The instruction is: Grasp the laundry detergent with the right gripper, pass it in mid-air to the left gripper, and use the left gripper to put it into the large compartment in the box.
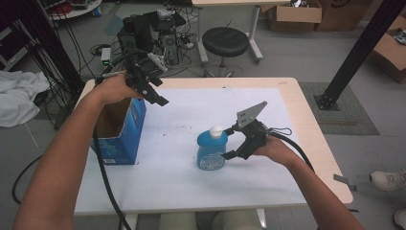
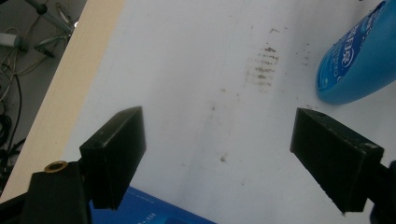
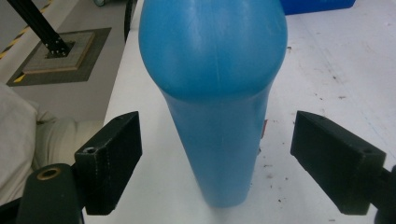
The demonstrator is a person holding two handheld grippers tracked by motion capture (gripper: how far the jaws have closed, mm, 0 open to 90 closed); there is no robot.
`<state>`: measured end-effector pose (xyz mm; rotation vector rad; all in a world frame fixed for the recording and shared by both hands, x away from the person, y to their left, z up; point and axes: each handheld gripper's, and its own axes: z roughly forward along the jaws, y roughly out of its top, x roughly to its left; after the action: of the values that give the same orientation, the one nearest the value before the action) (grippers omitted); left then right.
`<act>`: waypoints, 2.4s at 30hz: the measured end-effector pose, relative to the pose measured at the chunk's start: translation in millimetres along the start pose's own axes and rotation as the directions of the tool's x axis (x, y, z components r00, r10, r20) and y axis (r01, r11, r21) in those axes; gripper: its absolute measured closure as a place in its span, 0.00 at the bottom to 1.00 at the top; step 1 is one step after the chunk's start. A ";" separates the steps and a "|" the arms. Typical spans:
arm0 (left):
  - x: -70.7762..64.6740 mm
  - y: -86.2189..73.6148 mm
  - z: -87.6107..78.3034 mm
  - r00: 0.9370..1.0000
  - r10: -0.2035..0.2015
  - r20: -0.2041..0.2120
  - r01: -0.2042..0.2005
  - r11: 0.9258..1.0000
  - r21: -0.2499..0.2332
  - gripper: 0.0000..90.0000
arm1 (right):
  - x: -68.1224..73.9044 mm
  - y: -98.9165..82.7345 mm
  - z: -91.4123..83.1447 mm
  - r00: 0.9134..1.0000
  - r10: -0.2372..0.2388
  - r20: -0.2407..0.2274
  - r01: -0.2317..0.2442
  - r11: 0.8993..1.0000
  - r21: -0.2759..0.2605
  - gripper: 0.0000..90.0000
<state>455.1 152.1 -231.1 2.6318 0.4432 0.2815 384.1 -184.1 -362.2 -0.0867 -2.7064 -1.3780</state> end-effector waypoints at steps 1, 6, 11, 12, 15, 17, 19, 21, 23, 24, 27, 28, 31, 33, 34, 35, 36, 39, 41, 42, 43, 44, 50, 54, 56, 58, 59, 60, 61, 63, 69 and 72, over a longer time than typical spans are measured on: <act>0.1 0.1 0.0 1.000 0.002 0.000 -0.002 1.000 0.000 0.21 | -0.3 -1.1 0.8 1.000 0.002 0.002 -0.002 1.000 -0.003 0.18; -0.4 0.5 -0.4 1.000 0.001 -0.004 -0.001 1.000 -0.008 0.21 | -0.5 -5.6 4.4 1.000 0.009 -0.001 -0.009 1.000 -0.026 0.19; -1.2 1.8 0.2 1.000 0.008 -0.001 -0.008 1.000 0.001 0.21 | -0.9 -7.6 11.3 1.000 0.015 0.000 -0.015 0.999 -0.045 0.18; -1.3 1.8 0.2 1.000 0.008 -0.001 -0.008 1.000 0.000 0.21 | -0.9 -7.6 13.1 1.000 0.013 -0.002 -0.013 0.999 -0.049 0.18; -1.3 1.7 0.4 1.000 0.008 -0.001 -0.008 1.000 0.001 0.21 | -0.4 -7.2 18.5 1.000 0.013 -0.004 -0.013 0.998 -0.064 0.19; -1.7 1.6 0.4 1.000 0.008 -0.003 -0.008 1.000 0.002 0.21 | -0.5 -7.2 21.5 1.000 0.013 -0.008 -0.014 0.997 -0.074 0.19; -1.7 1.2 0.4 1.000 0.009 -0.004 -0.009 1.000 -0.002 0.21 | -0.7 -7.8 24.0 1.000 0.013 -0.008 -0.014 0.997 -0.079 0.19; -1.6 0.8 -0.1 1.000 0.006 -0.005 -0.006 1.000 0.001 0.21 | -0.7 -8.5 26.3 1.000 0.014 -0.010 -0.015 0.996 -0.085 0.19; -1.8 0.3 -0.3 1.000 0.002 -0.006 -0.002 1.000 0.000 0.21 | 0.2 -8.8 28.6 1.000 0.011 -0.013 -0.012 0.996 -0.093 0.20; -1.7 0.2 -0.3 1.000 0.004 -0.006 -0.004 1.000 0.000 0.21 | 0.7 -9.1 29.7 1.000 0.012 -0.016 -0.013 0.995 -0.098 0.21; -1.9 0.2 -0.7 1.000 0.006 -0.007 -0.006 1.000 -0.001 0.22 | 1.0 -10.0 33.1 1.000 0.008 -0.018 -0.010 0.995 -0.101 0.23; -2.1 0.2 -0.7 1.000 0.005 -0.008 -0.005 1.000 -0.001 0.22 | 1.3 -10.1 33.7 1.000 0.006 -0.019 -0.008 0.995 -0.103 0.24; -2.2 0.2 -0.7 1.000 0.005 -0.009 -0.005 1.000 -0.001 0.22 | 1.9 -10.1 34.8 1.000 0.001 -0.019 -0.003 0.993 -0.114 0.27; -2.3 0.3 -0.3 1.000 0.005 -0.008 -0.005 1.000 -0.004 0.22 | 1.6 -10.6 35.7 1.000 0.001 -0.013 -0.002 0.993 -0.115 0.28; -2.3 0.5 -0.4 1.000 0.007 -0.008 -0.007 1.000 -0.002 0.22 | 1.7 -11.0 36.2 1.000 0.003 -0.012 -0.004 0.994 -0.113 0.28; -2.3 0.6 -0.7 1.000 0.008 -0.007 -0.008 1.000 -0.001 0.22 | 1.8 -11.4 36.5 1.000 0.002 -0.008 -0.003 0.994 -0.113 0.28; -2.2 0.6 -0.8 1.000 0.007 -0.007 -0.007 1.000 -0.005 0.22 | 1.7 -11.9 36.7 1.000 0.001 -0.008 -0.002 0.993 -0.115 0.29; -2.2 0.7 -1.3 1.000 0.005 -0.008 -0.005 1.000 -0.006 0.22 | 1.5 -12.9 36.5 1.000 0.004 -0.004 -0.004 0.993 -0.118 0.30; -2.4 0.6 -1.1 1.000 0.003 -0.008 -0.003 1.000 -0.005 0.22 | 1.5 -13.5 35.8 1.000 0.005 -0.005 -0.006 0.992 -0.127 0.32; -2.4 0.5 -0.9 1.000 0.003 -0.008 -0.003 1.000 -0.003 0.22 | 1.4 -13.6 35.5 1.000 0.004 -0.005 -0.004 0.992 -0.129 0.32; -2.4 0.7 -1.0 1.000 0.005 -0.008 -0.005 1.000 -0.003 0.22 | 1.5 -13.7 35.5 1.000 0.002 -0.006 -0.002 0.991 -0.131 0.33; -2.4 0.8 -1.0 1.000 0.007 -0.008 -0.007 1.000 -0.004 0.22 | 1.7 -13.7 35.5 1.000 0.000 -0.005 0.000 0.992 -0.129 0.33; -2.7 1.2 -0.4 1.000 0.007 -0.008 -0.007 1.000 0.001 0.22 | 1.7 -15.4 33.5 1.000 -0.001 0.005 0.001 0.990 -0.140 0.36; -2.9 2.1 -0.4 1.000 0.010 -0.007 -0.010 1.000 -0.003 0.22 | 1.9 -15.4 33.4 1.000 -0.009 0.005 0.009 0.990 -0.143 0.38; -3.2 2.1 -0.2 1.000 0.010 -0.007 -0.010 1.000 -0.001 0.22 | 2.0 -15.4 33.1 1.000 -0.013 0.009 0.014 0.989 -0.145 0.39; -3.5 2.2 0.0 1.000 0.014 -0.007 -0.014 1.000 0.003 0.22 | 2.0 -15.3 32.8 1.000 -0.013 0.009 0.015 0.989 -0.149 0.39; -3.8 2.2 0.1 1.000 0.012 -0.006 -0.012 1.000 0.002 0.22 | 2.2 -15.2 32.8 1.000 -0.014 0.011 0.016 0.989 -0.148 0.39; -4.0 2.2 0.0 1.000 0.013 -0.007 -0.013 1.000 -0.002 0.22 | 2.2 -15.3 32.8 1.000 -0.015 0.012 0.016 0.989 -0.148 0.39; -4.0 2.3 -0.4 1.000 0.015 -0.007 -0.015 1.000 -0.001 0.22 | 2.3 -15.4 32.8 1.000 -0.014 0.013 0.016 0.989 -0.148 0.40; -4.2 2.2 -0.6 1.000 0.016 -0.007 -0.016 1.000 -0.004 0.22 | 2.5 -15.5 32.7 1.000 -0.017 0.019 0.020 0.989 -0.149 0.41; -5.3 1.9 -0.2 1.000 0.018 -0.006 -0.018 1.000 -0.002 0.22 | 2.7 -15.2 33.2 0.999 -0.028 0.028 0.032 0.987 -0.155 0.44; -6.0 1.8 -0.1 1.000 0.023 -0.005 -0.023 1.000 -0.001 0.22 | 2.8 -15.2 33.3 0.999 -0.034 0.032 0.039 0.987 -0.157 0.44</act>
<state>450.0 148.5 -230.9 2.6376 0.4150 0.2950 377.6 -166.1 -393.5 -0.0704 -2.6307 -1.6119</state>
